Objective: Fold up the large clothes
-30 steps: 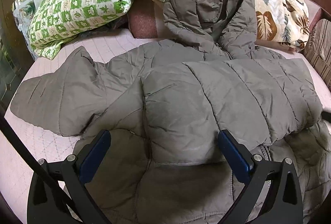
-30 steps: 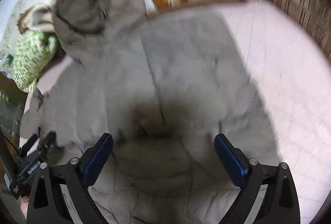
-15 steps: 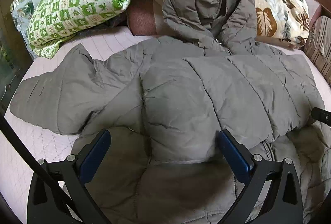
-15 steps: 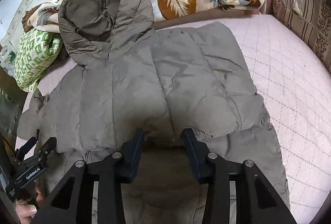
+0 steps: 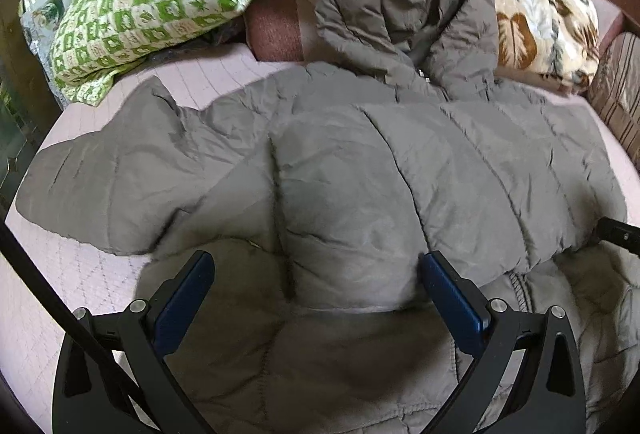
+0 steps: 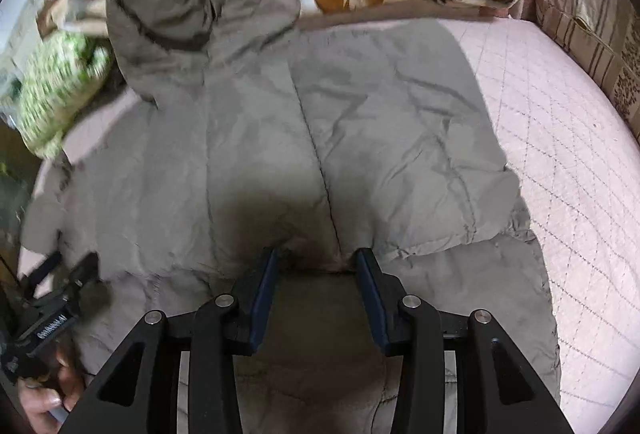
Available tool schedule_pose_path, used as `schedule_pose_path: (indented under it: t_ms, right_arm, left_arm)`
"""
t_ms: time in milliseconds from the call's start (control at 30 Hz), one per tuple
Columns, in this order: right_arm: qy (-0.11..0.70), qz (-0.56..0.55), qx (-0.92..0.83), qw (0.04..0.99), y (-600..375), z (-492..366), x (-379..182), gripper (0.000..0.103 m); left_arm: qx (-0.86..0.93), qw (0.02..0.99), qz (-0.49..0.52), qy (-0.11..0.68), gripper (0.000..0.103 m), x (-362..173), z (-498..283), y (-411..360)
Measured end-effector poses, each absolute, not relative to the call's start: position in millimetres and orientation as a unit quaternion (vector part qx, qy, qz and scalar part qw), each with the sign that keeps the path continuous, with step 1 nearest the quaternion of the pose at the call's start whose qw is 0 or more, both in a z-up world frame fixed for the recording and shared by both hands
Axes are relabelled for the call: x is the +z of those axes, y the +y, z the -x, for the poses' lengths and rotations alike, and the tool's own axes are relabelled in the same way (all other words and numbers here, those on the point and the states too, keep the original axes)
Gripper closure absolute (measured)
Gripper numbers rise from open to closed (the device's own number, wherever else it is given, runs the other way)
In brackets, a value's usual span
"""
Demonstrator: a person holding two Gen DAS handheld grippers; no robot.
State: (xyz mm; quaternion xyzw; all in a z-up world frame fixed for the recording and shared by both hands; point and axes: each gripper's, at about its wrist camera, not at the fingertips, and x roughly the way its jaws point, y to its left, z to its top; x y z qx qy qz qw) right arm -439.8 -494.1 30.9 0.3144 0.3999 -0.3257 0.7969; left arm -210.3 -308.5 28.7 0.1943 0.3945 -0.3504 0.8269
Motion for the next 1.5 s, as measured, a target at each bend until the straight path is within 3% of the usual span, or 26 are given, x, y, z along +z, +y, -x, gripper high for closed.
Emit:
schedule_pose_path:
  t_ms: [200, 367, 733, 1133, 1300, 1400, 1500]
  right_arm:
    - [0.35, -0.296, -0.329, 0.825, -490, 447, 55, 0.059]
    - [0.373, -0.28, -0.314, 0.827, -482, 429, 44, 0.059]
    - [0.381, -0.262, -0.303, 0.833, -473, 424, 42, 0.059]
    - [0.374, -0.263, -0.291, 0.84, -468, 425, 43, 0.059]
    - [0.369, -0.274, -0.286, 0.841, -470, 426, 42, 0.059]
    - [0.371, -0.273, -0.286, 0.84, -469, 424, 39, 0.059]
    - [0.378, -0.265, -0.285, 0.84, -467, 419, 37, 0.059]
  left_arm:
    - [-0.336, 0.844, -0.147, 0.392, 0.0, 50, 185, -285]
    - [-0.305, 0.86, -0.117, 0.391, 0.0, 65, 153, -256]
    - [-0.215, 0.876, 0.051, 0.43, 0.0, 81, 55, -141]
    - [-0.153, 0.881, 0.087, 0.439, 0.0, 72, -10, -50]
    - [-0.148, 0.862, 0.157, 0.458, 0.0, 59, -47, -11]
    - [-0.131, 0.858, 0.185, 0.462, 0.005, 48, -69, 3]
    - [-0.135, 0.833, 0.235, 0.482, 0.02, 29, -92, 13]
